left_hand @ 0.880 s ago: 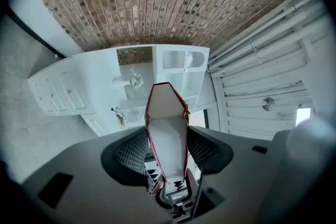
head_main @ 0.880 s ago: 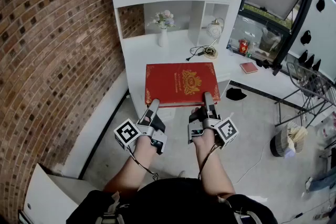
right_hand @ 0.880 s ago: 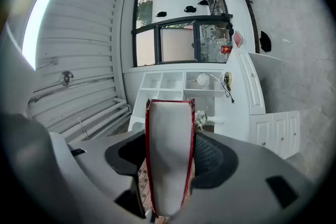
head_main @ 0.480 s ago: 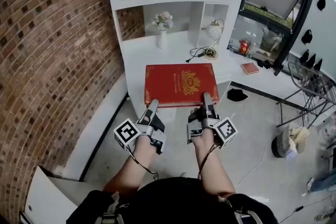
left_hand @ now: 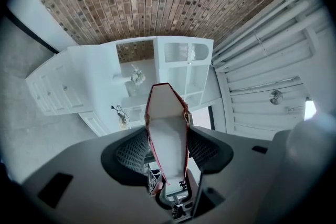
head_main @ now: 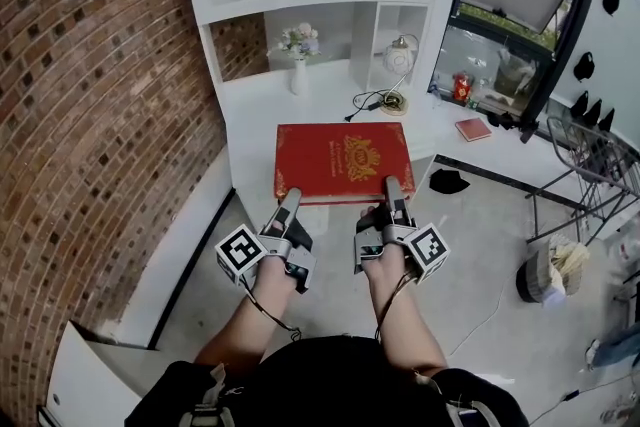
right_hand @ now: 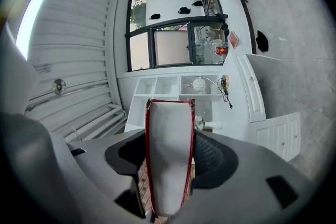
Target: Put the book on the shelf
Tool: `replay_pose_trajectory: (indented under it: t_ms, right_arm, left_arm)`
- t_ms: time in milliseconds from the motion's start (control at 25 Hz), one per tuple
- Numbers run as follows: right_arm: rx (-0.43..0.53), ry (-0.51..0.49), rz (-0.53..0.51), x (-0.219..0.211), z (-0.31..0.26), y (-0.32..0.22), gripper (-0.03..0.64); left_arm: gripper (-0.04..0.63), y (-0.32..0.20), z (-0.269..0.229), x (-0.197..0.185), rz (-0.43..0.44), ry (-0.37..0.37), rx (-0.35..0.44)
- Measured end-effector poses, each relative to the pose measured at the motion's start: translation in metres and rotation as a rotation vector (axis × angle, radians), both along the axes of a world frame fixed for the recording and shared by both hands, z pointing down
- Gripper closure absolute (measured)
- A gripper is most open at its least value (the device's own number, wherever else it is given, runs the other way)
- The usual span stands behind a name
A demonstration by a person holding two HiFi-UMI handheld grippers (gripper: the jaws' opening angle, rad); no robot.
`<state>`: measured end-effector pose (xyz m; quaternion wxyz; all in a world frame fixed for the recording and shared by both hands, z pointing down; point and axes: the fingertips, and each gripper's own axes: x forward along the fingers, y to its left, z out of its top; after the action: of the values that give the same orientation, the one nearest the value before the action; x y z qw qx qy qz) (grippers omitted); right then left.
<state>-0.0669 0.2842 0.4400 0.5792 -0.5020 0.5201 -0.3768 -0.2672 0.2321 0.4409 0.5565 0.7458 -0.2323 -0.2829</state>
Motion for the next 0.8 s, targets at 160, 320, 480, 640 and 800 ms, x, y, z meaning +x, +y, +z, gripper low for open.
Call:
replay_pose_trajectory:
  t_ms: [160,320,480,640,800]
  right_arm:
    - [0.005,-0.003,-0.011,0.025,0.0,-0.003,0.356]
    - [0.005,0.011,-0.03,0.055,0.002,-0.011,0.356]
    - [0.01,0.014,-0.062,0.076,0.001,-0.019,0.356]
    - [0.004,0.025,-0.093,0.097,0.001,-0.028,0.354]
    - [0.01,0.033,-0.097,0.111,0.0,-0.034,0.354]
  left_arm:
    - [0.353,-0.002,0.001,0.026,-0.01,-0.005,0.004]
    - [0.353,-0.004,-0.002,0.056,-0.014,0.034,0.019]
    - [0.353,-0.009,0.002,0.074,-0.05,0.004,0.01]
    - [0.353,-0.013,0.003,0.095,-0.064,0.01,0.016]
    - [0.353,-0.018,0.003,0.109,-0.066,0.015,0.017]
